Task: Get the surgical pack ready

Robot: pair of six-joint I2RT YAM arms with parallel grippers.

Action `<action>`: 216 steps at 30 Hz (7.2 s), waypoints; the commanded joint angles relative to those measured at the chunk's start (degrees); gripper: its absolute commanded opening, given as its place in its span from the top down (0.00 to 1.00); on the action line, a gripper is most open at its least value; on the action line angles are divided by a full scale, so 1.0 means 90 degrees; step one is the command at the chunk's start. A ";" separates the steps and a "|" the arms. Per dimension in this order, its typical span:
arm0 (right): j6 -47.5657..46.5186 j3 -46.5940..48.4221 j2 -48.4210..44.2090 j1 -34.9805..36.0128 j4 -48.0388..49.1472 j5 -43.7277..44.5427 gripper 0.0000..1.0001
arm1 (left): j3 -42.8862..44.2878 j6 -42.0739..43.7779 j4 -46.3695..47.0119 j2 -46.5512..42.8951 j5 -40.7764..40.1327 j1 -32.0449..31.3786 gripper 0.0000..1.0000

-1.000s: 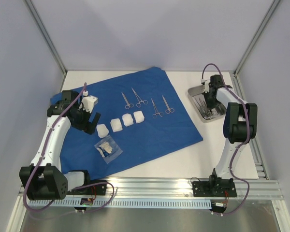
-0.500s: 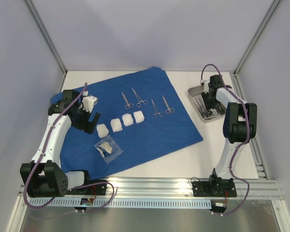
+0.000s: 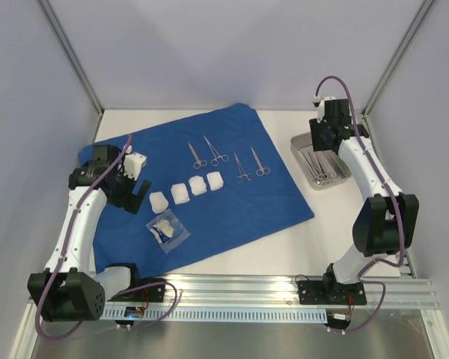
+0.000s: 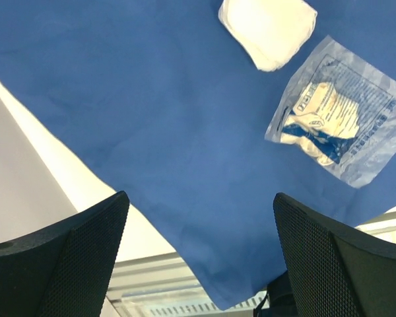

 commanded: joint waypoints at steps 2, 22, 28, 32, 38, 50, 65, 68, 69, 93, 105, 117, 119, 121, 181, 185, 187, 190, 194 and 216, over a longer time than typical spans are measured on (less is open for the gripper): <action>0.0837 0.0114 -0.0754 0.0958 -0.0748 0.0220 0.55 | -0.0203 0.0206 -0.0504 -0.0747 -0.0222 0.0014 0.00; 0.1142 0.1177 0.1596 0.2571 -0.0134 -0.0151 0.60 | -0.0175 -0.0291 -0.0953 -0.1374 -0.0144 0.0005 0.00; 0.0731 0.2349 0.2846 0.2571 -0.0280 -0.0307 0.60 | -0.0223 -0.0262 -0.0739 -0.1256 0.0042 0.0014 0.00; 0.0584 0.3091 0.3483 0.2561 -0.0533 0.0093 0.61 | -0.0116 -0.0408 -0.0621 -0.0954 -0.0114 0.0005 0.00; 0.0633 0.3250 0.3894 0.2522 -0.0632 0.0016 0.62 | 0.0148 -0.0321 -0.0319 -0.0710 0.0081 0.0005 0.00; 0.0779 0.2839 0.4001 0.2346 -0.0680 -0.0405 0.66 | 0.0490 -0.0253 -0.0123 0.0043 -0.0056 0.0005 0.00; 0.0769 0.3375 0.4655 0.2317 -0.1637 -0.0219 0.66 | 0.0519 -0.0262 -0.0123 0.0043 -0.0144 0.0005 0.00; 0.0828 0.3337 0.4763 0.2307 -0.1803 -0.0482 0.66 | 0.0509 -0.0223 -0.0094 0.0052 -0.0154 0.0005 0.00; 0.0838 0.3337 0.4840 0.2307 -0.1890 -0.0638 0.69 | 0.0519 -0.0233 -0.0084 0.0062 -0.0144 0.0005 0.00; 0.0808 0.2400 0.3152 0.2297 -0.0983 -0.1088 0.99 | 0.0597 -0.0106 -0.0074 -0.0065 -0.0144 0.0005 0.00; 0.0770 0.2613 0.2351 0.1674 -0.0807 -0.1567 1.00 | 0.0685 -0.0047 -0.0016 0.0081 -0.0144 0.0014 0.00; -0.0577 0.1794 0.1960 -0.0164 -0.0896 -0.0972 1.00 | 0.1153 0.0119 -0.0055 0.0599 0.0471 0.0005 0.00; -0.0821 0.1619 0.2087 -0.0417 -0.0740 -0.0796 1.00 | 0.1270 0.0138 -0.0074 0.0706 0.0491 0.0005 0.00; -0.1094 0.1599 0.2194 -0.0437 -0.0671 -0.0795 1.00 | 0.1397 0.0138 -0.0084 0.0833 0.0569 0.0005 0.00; 0.2380 0.1314 0.1676 0.3195 0.0374 -0.0688 0.80 | 0.2166 0.0226 0.0317 0.2051 0.1270 -0.0005 0.00; 0.2498 0.1949 0.2320 0.3264 0.0160 -0.0571 0.83 | 0.2628 -0.0027 0.0393 0.2581 0.1731 -0.0005 0.00; 0.2537 0.2271 0.2506 0.3274 -0.0025 -0.0395 0.84 | 0.2628 -0.0223 0.0559 0.2815 0.1683 0.0005 0.01; 0.2527 0.2777 0.3042 0.3274 -0.0415 -0.0629 0.84 | 0.2492 -0.0359 0.0861 0.3089 0.1546 0.0014 0.02; 0.2488 0.3054 0.3425 0.3274 -0.0778 -0.0434 0.86 | 0.2306 -0.0545 0.1302 0.3236 0.1506 0.0005 0.04; 0.2254 0.3591 0.3797 0.3313 -0.1432 -0.0171 0.87 | 0.2423 -0.0819 0.1322 0.3461 0.1790 0.0005 0.04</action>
